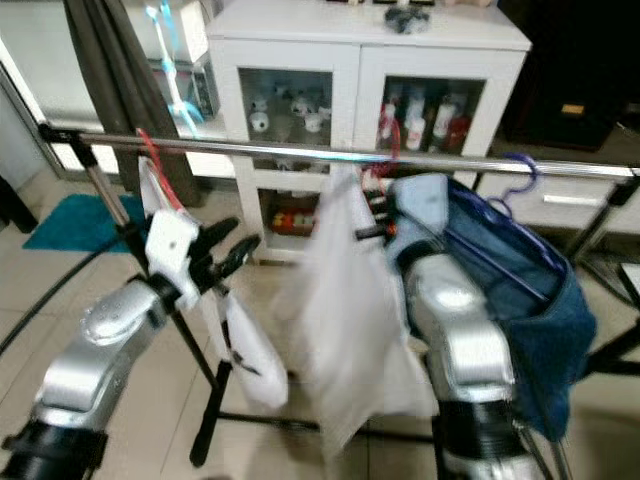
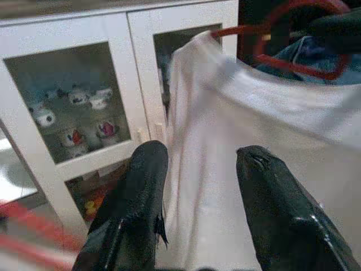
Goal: Hang hanger
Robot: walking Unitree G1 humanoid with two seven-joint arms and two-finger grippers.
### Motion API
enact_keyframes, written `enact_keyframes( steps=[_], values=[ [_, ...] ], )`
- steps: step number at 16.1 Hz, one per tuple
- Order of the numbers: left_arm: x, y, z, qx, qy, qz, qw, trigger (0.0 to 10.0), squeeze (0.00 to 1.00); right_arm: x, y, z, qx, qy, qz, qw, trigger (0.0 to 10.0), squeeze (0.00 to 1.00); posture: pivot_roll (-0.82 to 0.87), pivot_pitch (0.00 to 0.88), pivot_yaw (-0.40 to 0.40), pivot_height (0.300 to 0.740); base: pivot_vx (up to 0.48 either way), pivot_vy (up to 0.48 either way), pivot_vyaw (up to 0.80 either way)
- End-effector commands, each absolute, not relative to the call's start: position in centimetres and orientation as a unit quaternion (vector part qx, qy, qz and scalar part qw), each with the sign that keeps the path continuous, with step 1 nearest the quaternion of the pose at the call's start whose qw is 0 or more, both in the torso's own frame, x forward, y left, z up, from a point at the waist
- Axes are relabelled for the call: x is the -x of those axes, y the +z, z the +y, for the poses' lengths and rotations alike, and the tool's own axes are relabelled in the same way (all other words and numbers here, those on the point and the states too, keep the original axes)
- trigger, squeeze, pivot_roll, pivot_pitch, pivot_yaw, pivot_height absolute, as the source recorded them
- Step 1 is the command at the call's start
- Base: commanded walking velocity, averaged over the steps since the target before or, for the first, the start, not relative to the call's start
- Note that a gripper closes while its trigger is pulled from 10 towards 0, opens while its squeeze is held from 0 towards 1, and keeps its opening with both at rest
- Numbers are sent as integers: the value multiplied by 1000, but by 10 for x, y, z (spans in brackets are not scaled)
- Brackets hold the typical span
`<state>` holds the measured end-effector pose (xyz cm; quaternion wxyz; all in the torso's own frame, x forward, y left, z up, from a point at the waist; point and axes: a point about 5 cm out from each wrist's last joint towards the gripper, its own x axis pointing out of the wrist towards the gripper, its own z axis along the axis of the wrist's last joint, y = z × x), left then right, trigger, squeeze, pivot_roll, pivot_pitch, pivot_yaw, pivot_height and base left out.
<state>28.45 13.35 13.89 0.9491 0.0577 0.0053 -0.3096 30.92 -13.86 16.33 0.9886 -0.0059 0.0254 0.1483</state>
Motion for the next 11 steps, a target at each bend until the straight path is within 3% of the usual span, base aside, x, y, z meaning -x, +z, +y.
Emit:
enact_keyframes(
  steps=[1,7,11],
  values=[
    [-282,145,132,-61,-335,1,940,10000,0,-316,168,-141,-2,147,21,989,10000,0,-95,0,34,740,0,0,0],
    [-275,153,127,-65,-423,10,904,10000,0,-350,160,-140,34,130,84,987,10000,0,-87,0,51,740,0,0,0],
    [-271,152,126,-66,-440,18,895,10000,0,-358,148,-143,52,108,145,982,10000,0,-82,0,48,740,0,0,0]
  ],
)
